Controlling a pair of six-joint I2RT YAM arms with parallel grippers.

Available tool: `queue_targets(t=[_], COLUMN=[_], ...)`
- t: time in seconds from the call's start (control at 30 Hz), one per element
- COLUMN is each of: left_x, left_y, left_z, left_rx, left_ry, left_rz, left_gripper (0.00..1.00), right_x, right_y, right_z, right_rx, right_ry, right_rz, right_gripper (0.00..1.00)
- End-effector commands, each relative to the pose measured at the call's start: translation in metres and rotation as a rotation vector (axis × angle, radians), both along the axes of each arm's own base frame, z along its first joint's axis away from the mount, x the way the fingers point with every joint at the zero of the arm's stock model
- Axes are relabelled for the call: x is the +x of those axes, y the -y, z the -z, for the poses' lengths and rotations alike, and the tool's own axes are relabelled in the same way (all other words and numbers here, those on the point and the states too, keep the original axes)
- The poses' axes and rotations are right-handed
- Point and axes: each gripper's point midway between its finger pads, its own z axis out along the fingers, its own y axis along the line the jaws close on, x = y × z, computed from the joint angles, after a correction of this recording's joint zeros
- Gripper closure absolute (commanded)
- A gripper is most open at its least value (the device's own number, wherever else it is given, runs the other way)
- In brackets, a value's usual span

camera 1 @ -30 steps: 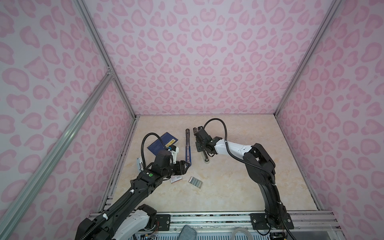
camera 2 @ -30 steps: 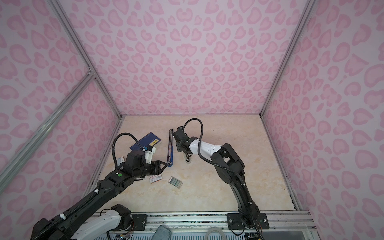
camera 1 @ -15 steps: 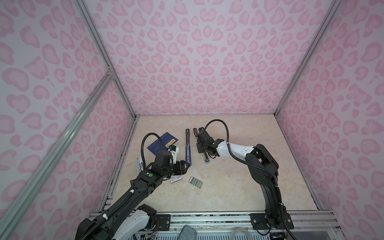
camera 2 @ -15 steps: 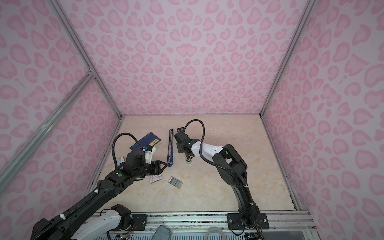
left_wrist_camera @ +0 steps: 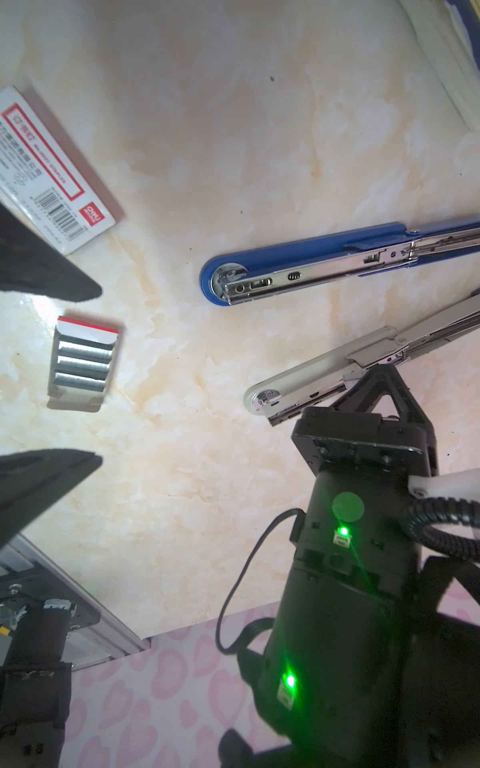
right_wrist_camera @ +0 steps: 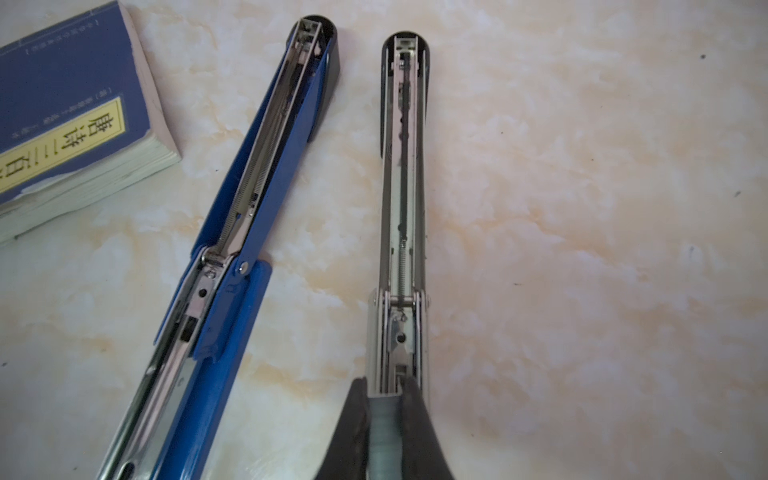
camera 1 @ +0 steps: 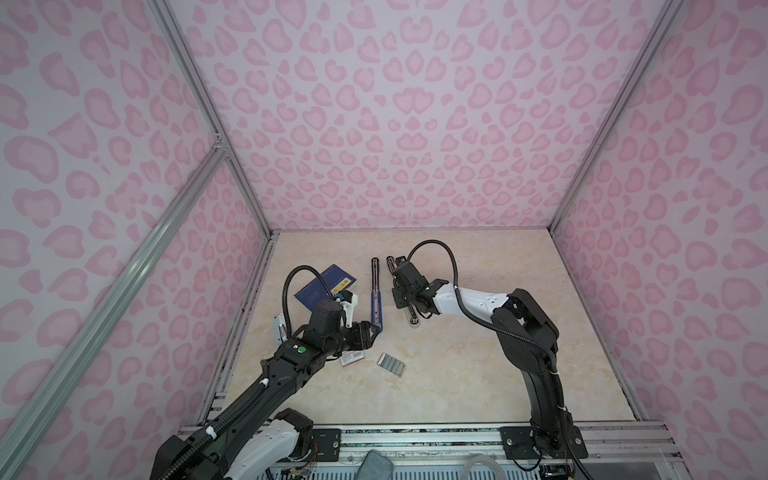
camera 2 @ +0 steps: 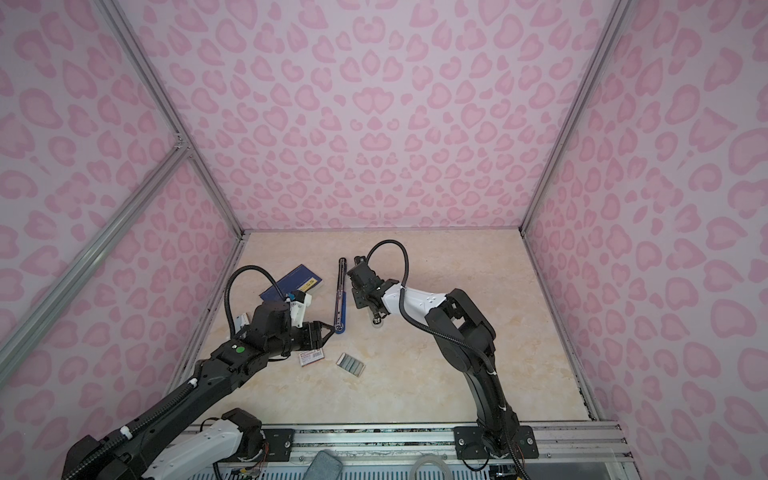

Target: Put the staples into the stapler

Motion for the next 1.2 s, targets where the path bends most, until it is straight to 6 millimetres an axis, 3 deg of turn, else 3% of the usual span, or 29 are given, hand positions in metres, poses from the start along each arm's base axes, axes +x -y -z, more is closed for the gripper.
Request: queue_targets(t=[0.0,0.73,1.17], left_x=[0.005,0.003,0.003], left_y=[0.002,0.001,0.001], left_z=[-0.006,-0.003,-0.001], left_rx=[-0.008,-0.002,-0.003], left_ry=[0.028,0.020,0.015], left_rz=[0.003,0.000,0.003], left_gripper=[0.40,0.40,0.40], right_x=[0.005,0.010,0.015], right_y=[0.004,0.005,0.006], right_z=[-0.005,0.014,0.003], right_rx=[-0.023,-0.050,-0.043], right_ry=[0.025,-0.002,0.020], right_rz=[0.017,0.030,0.036], right_gripper=[0.92,0.92,0.92])
